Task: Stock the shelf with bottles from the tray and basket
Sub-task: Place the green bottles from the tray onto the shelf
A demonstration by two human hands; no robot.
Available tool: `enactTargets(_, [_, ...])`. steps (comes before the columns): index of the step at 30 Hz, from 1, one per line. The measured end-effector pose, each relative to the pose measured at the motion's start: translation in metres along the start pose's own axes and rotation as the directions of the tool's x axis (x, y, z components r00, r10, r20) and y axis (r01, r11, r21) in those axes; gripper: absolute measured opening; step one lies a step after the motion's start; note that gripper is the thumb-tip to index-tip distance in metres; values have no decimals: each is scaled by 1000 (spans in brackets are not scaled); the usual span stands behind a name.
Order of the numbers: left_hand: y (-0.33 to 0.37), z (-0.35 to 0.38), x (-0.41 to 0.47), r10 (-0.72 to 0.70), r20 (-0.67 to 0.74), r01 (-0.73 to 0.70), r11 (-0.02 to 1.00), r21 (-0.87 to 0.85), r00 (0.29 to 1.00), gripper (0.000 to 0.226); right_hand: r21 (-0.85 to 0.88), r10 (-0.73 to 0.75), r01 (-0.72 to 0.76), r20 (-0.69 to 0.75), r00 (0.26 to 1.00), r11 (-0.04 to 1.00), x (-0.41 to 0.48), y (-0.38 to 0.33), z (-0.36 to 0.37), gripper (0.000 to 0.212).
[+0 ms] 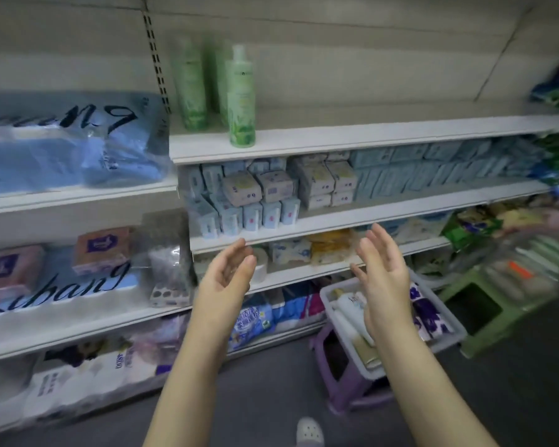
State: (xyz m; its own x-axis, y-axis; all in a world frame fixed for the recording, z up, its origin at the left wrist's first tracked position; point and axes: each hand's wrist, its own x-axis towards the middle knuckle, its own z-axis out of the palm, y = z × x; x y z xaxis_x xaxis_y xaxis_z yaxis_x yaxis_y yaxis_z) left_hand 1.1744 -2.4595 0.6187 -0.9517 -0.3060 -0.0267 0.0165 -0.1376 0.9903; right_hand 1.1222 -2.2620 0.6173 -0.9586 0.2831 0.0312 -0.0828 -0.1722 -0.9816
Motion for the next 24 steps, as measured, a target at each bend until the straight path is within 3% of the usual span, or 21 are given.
enactTargets(7, [-26,32,-21,-77,156,74,997,23,985,36,-30,1,-9,-246,969,1000,-23,2,-68,32])
enactTargets(10, [-31,69,-22,-90,240,85,996,31,966,29,-55,-44,28,-327,944,998,-25,-8,-108,38])
enactTargets(18, [-44,227,-37,-121,519,97,993,74,846,27,-124,-89,23,-559,825,992,-13,-41,-258,44])
enactTargets(22, [-61,325,-58,-174,572,142,985,101,802,37,-117,-65,-12,-632,772,993,4,-59,-350,44])
enactTargets(24, [-71,378,-70,-196,589,162,981,109,784,31,-103,-51,-21,-652,757,994,15,-65,-397,45])
